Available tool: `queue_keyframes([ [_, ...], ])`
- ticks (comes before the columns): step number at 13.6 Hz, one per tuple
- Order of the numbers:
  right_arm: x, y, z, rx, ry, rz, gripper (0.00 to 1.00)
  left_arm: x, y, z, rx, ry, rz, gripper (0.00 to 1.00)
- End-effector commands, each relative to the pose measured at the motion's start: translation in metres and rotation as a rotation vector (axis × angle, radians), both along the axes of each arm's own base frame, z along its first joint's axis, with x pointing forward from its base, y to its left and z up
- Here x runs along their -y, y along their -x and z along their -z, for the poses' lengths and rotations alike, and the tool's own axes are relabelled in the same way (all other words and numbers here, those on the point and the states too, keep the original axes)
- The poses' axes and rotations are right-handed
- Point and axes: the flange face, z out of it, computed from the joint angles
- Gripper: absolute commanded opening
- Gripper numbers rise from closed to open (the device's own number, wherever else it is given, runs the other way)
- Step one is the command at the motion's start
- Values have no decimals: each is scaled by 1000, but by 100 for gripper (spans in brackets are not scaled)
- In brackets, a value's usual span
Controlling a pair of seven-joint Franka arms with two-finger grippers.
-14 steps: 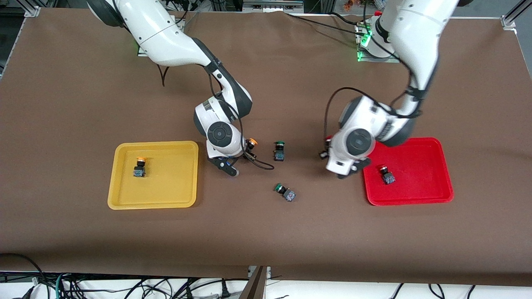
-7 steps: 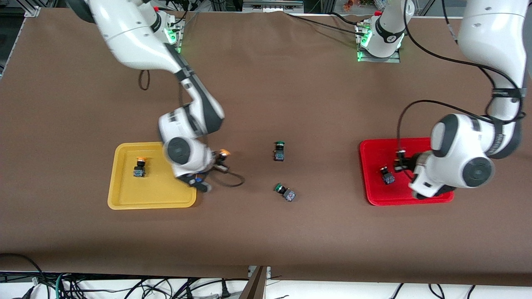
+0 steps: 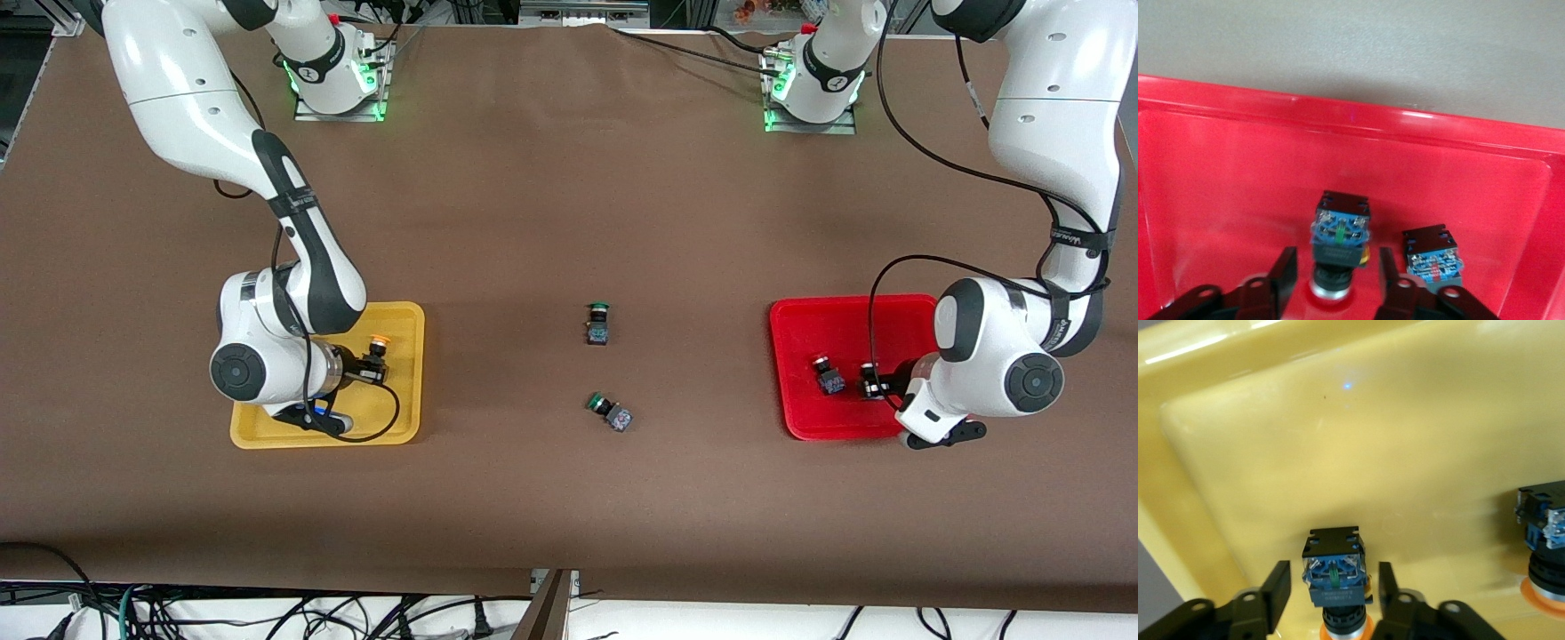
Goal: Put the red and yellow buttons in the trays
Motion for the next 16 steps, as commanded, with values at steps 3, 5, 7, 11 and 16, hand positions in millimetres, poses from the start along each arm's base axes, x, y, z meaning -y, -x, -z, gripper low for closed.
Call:
queue_keyframes([
  [3, 43, -5, -126, 36, 19, -71, 100, 1, 2, -120, -10, -43, 23, 100],
  [5, 74, 5, -192, 31, 11, -135, 100, 8, 5, -192, 26, -49, 22, 100],
  [7, 94, 23, -259, 39, -4, -134, 100, 43, -5, -250, 131, -43, 63, 100],
  [11, 115, 71, -354, 34, -45, -106, 100, 81, -7, -369, 354, 7, 106, 100],
  [16, 116, 115, -438, 152, 76, -160, 100, 71, 113, -377, 151, -52, 118, 100],
])
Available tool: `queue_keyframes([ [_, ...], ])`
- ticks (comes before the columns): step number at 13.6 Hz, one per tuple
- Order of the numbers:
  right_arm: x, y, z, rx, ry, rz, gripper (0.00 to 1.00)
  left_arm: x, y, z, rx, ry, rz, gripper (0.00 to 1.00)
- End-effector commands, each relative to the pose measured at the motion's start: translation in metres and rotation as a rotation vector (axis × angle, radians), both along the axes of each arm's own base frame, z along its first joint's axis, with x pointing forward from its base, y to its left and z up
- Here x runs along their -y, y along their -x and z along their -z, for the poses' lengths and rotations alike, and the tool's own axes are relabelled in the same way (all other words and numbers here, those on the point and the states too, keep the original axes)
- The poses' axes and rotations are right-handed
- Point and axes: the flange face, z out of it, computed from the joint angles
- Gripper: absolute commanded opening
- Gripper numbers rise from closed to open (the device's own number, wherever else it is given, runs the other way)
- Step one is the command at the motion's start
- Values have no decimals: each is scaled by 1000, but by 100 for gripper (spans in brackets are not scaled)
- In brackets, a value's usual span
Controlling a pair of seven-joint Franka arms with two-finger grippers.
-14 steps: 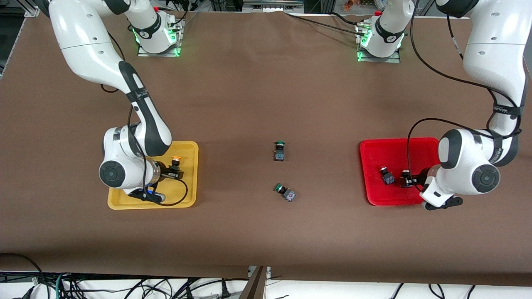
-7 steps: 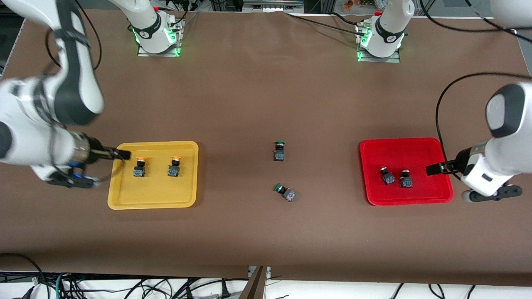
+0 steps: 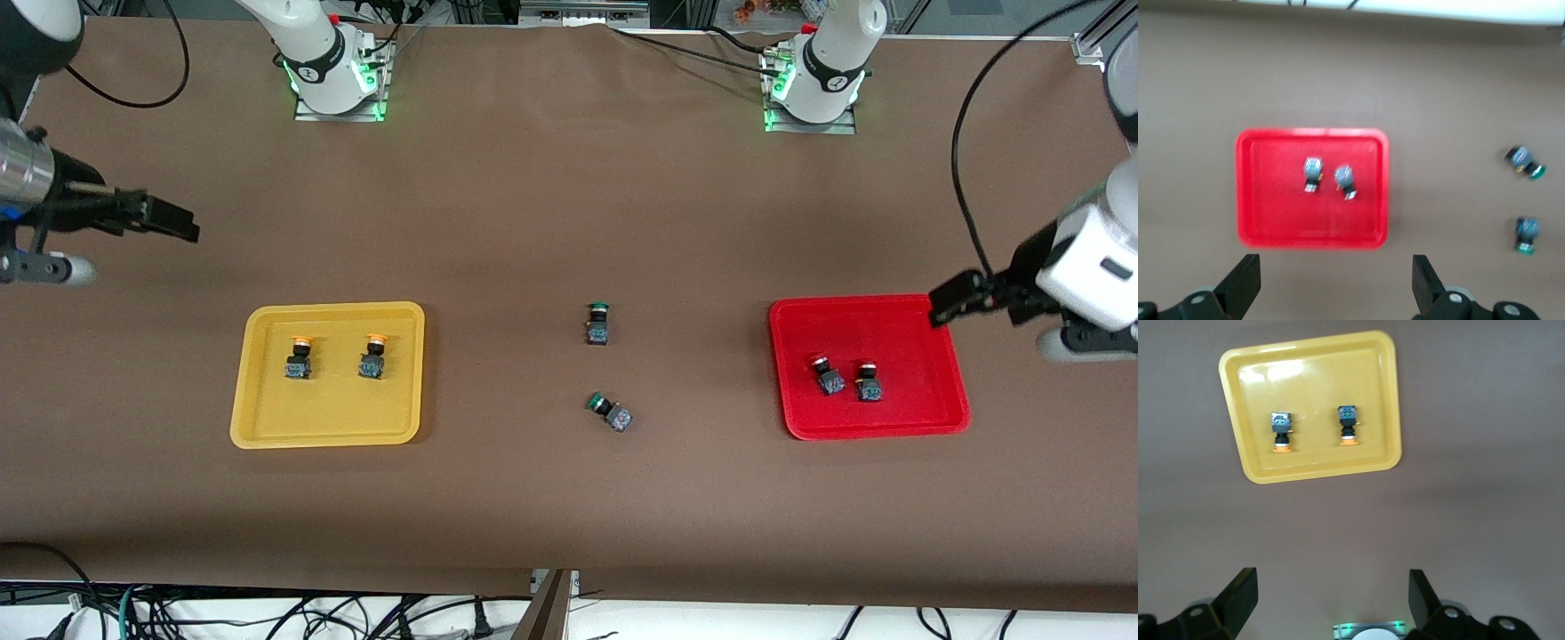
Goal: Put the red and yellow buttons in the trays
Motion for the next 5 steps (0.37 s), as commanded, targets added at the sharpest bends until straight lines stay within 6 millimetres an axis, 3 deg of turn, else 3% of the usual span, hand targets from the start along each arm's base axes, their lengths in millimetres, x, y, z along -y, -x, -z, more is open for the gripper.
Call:
queue_keyframes([
  [1, 6, 20, -28, 55, 9, -6, 100, -16, 66, 22, -81, -14, -10, 100],
  [5, 9, 27, -22, 4, 1, -4, 100, -51, 81, 18, -49, 38, 19, 100],
])
